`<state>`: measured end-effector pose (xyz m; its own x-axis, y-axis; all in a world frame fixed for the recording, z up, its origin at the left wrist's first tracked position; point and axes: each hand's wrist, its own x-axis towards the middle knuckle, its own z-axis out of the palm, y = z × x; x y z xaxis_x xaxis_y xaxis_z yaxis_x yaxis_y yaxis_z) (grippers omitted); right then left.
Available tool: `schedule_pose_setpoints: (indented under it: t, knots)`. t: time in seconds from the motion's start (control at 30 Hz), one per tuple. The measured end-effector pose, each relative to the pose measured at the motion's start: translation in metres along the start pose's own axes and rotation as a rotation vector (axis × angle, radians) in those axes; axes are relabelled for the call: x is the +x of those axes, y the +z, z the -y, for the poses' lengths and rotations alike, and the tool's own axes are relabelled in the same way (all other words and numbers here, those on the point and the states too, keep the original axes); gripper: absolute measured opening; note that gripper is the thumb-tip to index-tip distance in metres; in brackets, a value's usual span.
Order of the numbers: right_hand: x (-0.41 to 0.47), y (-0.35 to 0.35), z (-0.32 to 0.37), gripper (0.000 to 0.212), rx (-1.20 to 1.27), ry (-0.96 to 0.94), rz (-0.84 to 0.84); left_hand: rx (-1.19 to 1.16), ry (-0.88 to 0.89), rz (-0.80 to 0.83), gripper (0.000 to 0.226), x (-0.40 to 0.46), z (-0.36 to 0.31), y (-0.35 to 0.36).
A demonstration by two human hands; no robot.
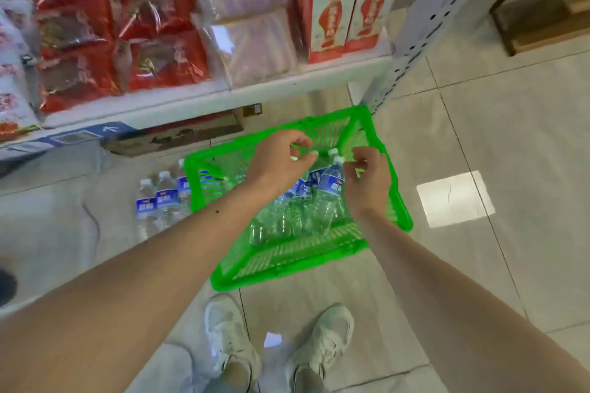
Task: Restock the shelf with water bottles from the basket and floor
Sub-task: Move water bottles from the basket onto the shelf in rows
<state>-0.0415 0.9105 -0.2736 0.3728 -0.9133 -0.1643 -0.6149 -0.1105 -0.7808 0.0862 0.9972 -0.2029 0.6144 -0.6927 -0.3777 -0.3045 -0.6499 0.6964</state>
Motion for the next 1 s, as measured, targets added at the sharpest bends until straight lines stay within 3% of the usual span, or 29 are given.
schedule_pose_setpoints:
  t: [0.13,0.3,0.47,0.63,0.77,1.0]
  knots:
    - [0.009,0.058,-0.086,0.026,-0.105,0.143,0.096,-0.008,-0.093,0.052,0.02,0.028,0.082,0.066]
    - [0.018,0.108,-0.152,0.052,-0.289,0.418,0.259,0.031,-0.152,0.115,0.019,0.046,0.152,0.129]
    - [0.028,0.133,-0.175,0.028,-0.116,0.669,0.432,0.022,-0.175,0.153,0.019,0.051,0.187,0.151]
    - [0.033,0.139,-0.178,0.031,-0.085,0.644,0.486,0.022,-0.206,0.147,0.02,0.054,0.197,0.15]
    - [0.023,0.132,-0.166,0.049,-0.135,0.564,0.422,0.028,-0.228,0.152,0.019,0.055,0.187,0.137]
    - [0.012,0.07,-0.084,0.051,-0.117,0.312,0.322,-0.036,-0.188,0.152,0.019,0.037,0.129,0.082]
